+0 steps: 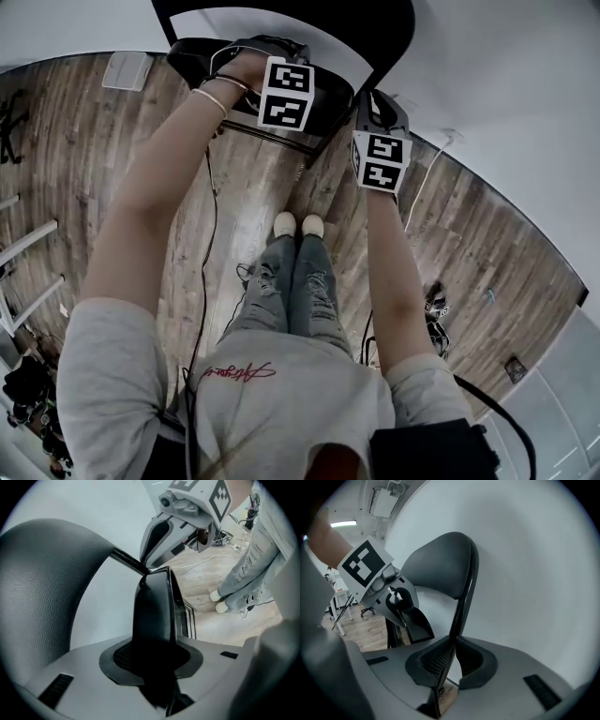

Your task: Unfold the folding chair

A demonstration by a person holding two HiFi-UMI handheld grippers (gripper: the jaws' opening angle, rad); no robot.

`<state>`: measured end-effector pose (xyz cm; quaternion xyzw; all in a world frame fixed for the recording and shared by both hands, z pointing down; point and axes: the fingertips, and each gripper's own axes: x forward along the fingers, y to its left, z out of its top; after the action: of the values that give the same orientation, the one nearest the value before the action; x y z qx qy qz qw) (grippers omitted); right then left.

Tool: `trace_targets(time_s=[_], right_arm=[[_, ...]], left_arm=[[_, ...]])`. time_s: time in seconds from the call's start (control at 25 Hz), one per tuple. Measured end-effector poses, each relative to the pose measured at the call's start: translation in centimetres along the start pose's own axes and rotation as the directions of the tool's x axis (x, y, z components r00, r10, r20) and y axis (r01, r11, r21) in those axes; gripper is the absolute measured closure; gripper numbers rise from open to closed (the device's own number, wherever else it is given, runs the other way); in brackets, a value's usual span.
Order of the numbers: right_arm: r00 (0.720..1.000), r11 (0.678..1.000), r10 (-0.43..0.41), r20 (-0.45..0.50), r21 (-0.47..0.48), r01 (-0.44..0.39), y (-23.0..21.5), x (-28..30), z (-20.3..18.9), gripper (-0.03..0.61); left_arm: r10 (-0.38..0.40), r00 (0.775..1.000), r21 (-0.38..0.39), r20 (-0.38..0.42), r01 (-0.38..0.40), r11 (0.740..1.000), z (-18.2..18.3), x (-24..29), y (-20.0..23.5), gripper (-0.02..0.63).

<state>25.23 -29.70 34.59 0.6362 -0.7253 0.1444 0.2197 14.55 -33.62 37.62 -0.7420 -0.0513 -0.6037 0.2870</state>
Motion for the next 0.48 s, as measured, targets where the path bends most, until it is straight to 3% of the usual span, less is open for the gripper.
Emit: trace_targets(time_s=[0.24,0.32,0.48], right_arm=[[0.997,0.992,-0.059,0.042,0.113,0.053,0.0,-0.1,0.0,0.536],[0.994,0.980,-0.101,0.047,0.174,0.091,-0.8,-0.4,-0.3,0.435],[0.997,0.971,-0.032,0.071,0.240,0.014,-0.6,-0.7,-0.3,0.408]], left_arm=[[0.061,0.998,-0.005,0.002,-0.061,0.998,-0.3,-1.2,-1.4,0.471],[0.077,0.997,-0.003,0.003,-0.077,0.997,-0.2,-1.6,-1.9,0.471],[0.108,0.994,0.001,0.012,-0.108,0.994,-0.2,-2.4,-2.9,0.471]])
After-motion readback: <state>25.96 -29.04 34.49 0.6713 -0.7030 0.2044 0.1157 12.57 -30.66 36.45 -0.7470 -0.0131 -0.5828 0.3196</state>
